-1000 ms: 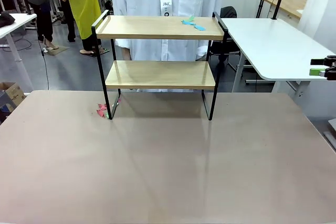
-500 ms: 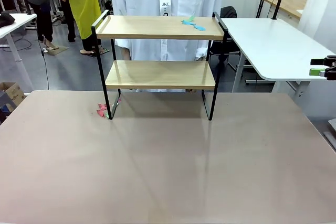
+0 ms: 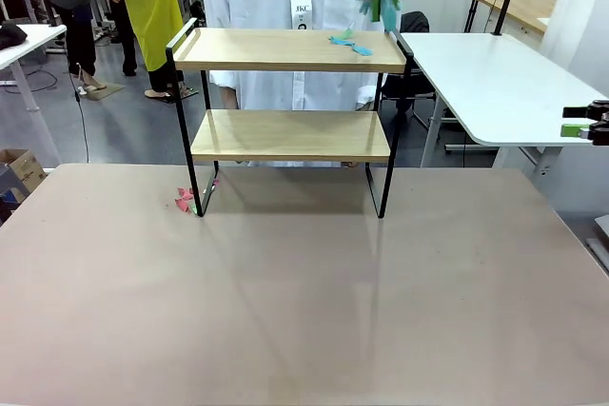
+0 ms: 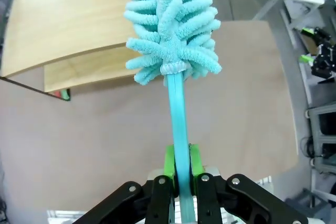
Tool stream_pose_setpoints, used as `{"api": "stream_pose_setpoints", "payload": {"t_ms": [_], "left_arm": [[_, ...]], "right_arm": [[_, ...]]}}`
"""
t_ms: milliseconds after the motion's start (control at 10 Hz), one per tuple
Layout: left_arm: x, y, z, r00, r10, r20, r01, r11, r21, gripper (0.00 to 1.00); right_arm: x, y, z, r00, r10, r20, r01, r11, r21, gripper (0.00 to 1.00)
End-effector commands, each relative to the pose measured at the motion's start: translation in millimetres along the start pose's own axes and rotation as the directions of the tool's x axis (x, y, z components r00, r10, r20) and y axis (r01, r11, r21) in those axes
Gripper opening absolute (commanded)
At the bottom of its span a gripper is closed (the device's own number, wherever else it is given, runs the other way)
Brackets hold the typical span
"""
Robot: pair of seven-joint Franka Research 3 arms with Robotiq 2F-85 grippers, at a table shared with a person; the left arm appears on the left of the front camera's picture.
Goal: Clean the shelf.
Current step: Clean the specific section of the Shelf indicated by the human with the Duster.
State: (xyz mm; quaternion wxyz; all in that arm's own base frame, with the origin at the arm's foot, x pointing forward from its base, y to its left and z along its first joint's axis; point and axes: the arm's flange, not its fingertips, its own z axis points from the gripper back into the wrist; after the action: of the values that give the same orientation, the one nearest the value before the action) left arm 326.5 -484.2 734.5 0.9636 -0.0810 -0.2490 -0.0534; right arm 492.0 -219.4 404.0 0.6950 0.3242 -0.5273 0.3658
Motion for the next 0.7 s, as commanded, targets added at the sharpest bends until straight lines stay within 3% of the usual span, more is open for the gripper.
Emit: {"api": "stream_pose_setpoints", "payload": {"t_ms": [0,600], "left_arm": [[19.8,-17.0,-1.3,1.0,0.021,-0.016,-0.021,1.0,-0.016,0.13],[31.6,-25.0,-46.2,0.992,0.087,-0.096,-0.09,0.996,-0.023,0.13]], "right_arm": [[3.1,1.0,-0.4,1.0,0.007,-0.002,-0.007,1.0,0.002,1.0],[3.1,1.0,-0.4,1.0,0.007,-0.002,-0.007,1.0,0.002,1.0]]}}
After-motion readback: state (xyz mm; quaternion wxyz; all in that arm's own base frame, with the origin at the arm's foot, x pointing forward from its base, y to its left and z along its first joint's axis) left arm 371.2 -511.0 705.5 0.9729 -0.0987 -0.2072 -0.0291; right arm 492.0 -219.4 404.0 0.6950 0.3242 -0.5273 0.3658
